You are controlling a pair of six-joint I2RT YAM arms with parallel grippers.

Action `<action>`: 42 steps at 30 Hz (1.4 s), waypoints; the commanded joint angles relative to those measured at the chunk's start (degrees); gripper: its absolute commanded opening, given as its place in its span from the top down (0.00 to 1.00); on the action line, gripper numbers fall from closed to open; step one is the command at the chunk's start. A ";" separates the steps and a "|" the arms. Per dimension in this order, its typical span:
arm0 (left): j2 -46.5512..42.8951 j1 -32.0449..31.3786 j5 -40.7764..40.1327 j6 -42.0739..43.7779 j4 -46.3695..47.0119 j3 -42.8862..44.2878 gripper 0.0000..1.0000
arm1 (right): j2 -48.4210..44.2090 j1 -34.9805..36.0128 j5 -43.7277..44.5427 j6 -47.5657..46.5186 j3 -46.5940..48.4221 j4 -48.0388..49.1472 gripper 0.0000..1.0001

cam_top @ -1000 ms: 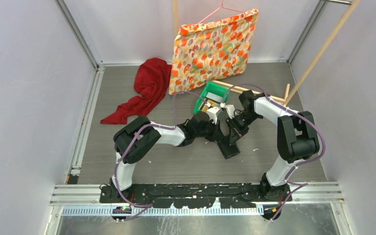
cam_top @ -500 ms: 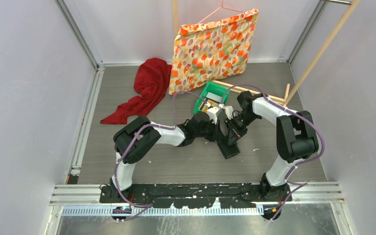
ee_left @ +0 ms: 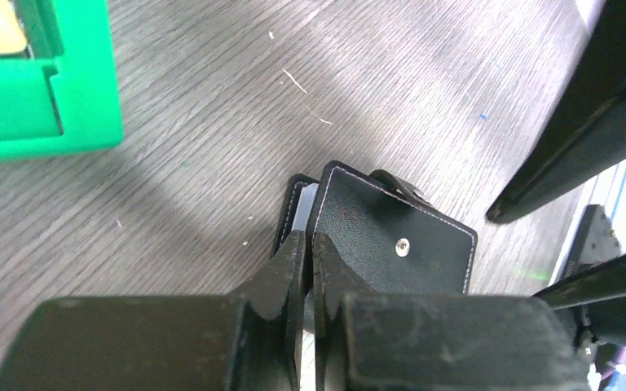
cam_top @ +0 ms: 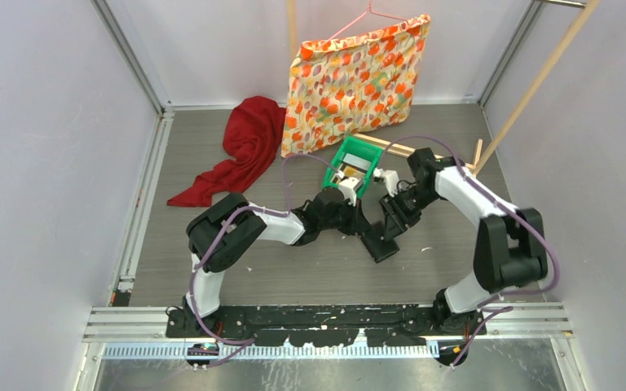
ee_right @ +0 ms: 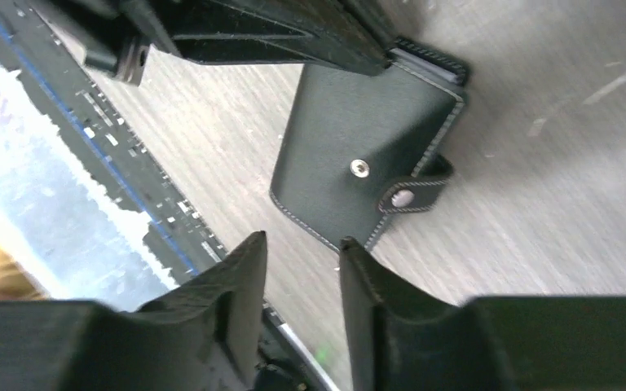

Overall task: Put the credit cards into the card holder
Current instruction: Close the card holder at the center of the board.

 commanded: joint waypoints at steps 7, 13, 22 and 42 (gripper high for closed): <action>-0.18 -1.24 -6.16 -11.35 1.04 -6.60 1.00 | -9.40 -1.37 5.77 3.43 -4.10 13.45 0.47; -2.45 -2.62 -11.72 -12.95 -1.41 -7.71 1.00 | -6.14 2.91 9.77 3.37 -3.67 14.21 0.47; -2.14 -3.24 -12.62 -13.45 -1.79 -7.35 1.00 | -2.91 4.71 13.74 3.87 -2.76 15.15 0.55; -1.99 -3.25 -12.28 -13.26 -0.75 -7.70 1.00 | -1.20 5.02 14.34 4.86 -1.42 14.69 0.95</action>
